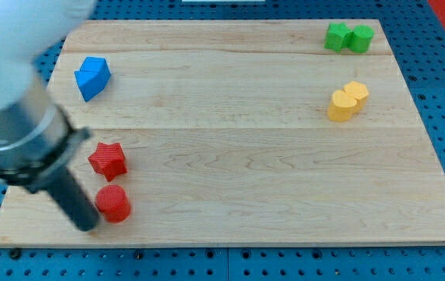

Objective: Place the red star into the red circle

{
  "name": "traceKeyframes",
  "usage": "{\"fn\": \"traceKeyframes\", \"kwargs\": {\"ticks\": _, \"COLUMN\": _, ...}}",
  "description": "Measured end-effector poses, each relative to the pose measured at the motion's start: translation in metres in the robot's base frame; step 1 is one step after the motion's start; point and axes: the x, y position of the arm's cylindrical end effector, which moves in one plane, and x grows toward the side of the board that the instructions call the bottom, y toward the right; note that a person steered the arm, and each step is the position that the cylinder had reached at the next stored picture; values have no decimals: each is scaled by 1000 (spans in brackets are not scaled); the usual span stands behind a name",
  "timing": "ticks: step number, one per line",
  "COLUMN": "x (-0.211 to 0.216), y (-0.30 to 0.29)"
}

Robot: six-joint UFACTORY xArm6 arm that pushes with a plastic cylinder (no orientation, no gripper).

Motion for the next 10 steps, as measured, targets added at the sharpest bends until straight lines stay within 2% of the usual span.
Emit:
{"fn": "traceKeyframes", "kwargs": {"ticks": 1, "x": -3, "y": 74}}
{"fn": "traceKeyframes", "kwargs": {"ticks": 2, "x": 2, "y": 80}}
{"fn": "traceKeyframes", "kwargs": {"ticks": 3, "x": 4, "y": 11}}
{"fn": "traceKeyframes", "kwargs": {"ticks": 4, "x": -10, "y": -33}}
{"fn": "traceKeyframes", "kwargs": {"ticks": 5, "x": -32, "y": 7}}
{"fn": "traceKeyframes", "kwargs": {"ticks": 7, "x": -33, "y": 140}}
{"fn": "traceKeyframes", "kwargs": {"ticks": 8, "x": -33, "y": 126}}
{"fn": "traceKeyframes", "kwargs": {"ticks": 9, "x": -57, "y": 103}}
{"fn": "traceKeyframes", "kwargs": {"ticks": 10, "x": -105, "y": 97}}
